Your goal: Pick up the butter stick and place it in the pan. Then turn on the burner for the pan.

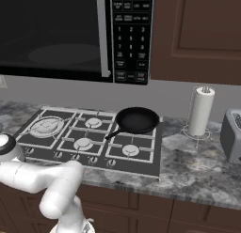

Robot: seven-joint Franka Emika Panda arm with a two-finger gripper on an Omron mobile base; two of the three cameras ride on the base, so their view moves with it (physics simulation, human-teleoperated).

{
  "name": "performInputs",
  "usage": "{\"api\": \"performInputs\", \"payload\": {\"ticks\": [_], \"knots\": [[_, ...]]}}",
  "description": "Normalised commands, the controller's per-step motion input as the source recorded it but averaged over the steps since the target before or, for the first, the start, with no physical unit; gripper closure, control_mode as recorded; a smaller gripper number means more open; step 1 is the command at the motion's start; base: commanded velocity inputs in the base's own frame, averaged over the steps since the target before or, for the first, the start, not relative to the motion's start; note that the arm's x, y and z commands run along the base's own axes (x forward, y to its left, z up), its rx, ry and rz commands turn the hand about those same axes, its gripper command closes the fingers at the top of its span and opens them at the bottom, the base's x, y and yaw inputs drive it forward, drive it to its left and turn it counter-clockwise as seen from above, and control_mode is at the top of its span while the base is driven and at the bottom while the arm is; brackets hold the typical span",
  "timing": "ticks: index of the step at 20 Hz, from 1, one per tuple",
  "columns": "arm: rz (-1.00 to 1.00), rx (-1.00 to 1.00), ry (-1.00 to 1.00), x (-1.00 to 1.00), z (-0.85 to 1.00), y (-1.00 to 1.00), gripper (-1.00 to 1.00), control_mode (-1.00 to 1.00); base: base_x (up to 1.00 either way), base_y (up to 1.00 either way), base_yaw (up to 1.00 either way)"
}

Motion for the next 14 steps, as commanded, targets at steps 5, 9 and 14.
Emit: {"api": "performInputs", "payload": {"ticks": [5, 9, 14], "knots": [[0.03, 0.0, 0.01, 0.03, 0.0, 0.07, 1.0, -1.0, 0.0, 0.0, 0.0], [0.0, 0.0, 0.0, 0.0, 0.0, 0.0, 1.0, -1.0, 0.0, 0.0, 0.0], [0.0, 0.0, 0.0, 0.0, 0.0, 0.0, 1.0, -1.0, 0.0, 0.0, 0.0]]}}
